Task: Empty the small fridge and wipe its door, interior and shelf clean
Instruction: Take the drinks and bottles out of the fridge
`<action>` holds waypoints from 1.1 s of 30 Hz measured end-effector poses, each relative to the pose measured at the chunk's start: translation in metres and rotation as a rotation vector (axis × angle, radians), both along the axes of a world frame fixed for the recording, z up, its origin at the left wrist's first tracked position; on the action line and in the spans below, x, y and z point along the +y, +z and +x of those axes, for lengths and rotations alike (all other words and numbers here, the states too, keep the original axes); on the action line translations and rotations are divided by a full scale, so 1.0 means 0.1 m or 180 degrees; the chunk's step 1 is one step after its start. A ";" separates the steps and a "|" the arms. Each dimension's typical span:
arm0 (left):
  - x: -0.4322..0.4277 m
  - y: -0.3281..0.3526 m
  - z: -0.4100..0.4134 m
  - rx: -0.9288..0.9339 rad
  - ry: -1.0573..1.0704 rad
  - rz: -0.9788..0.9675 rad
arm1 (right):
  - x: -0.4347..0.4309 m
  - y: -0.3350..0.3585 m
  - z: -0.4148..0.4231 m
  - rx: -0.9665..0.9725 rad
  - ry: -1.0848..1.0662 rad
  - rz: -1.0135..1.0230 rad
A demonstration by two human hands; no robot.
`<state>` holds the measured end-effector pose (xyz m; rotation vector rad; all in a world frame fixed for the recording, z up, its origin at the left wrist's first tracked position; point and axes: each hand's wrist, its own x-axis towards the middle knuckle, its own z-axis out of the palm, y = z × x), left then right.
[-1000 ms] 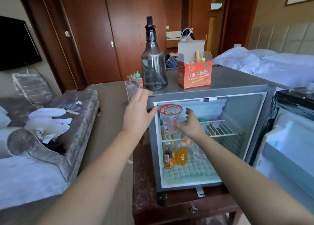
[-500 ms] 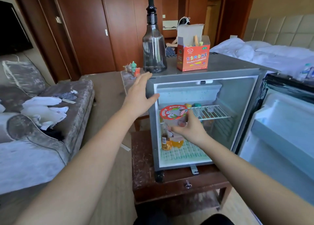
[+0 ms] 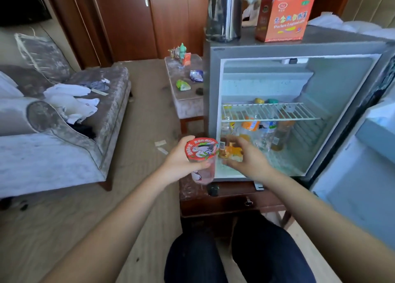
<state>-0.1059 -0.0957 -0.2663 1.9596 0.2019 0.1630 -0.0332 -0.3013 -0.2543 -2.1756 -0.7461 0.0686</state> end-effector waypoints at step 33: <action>1.50 -1.58 2.81 0.0523 0.1197 0.0263 | 0.76 -1.20 1.50 0.0794 -0.1744 0.0029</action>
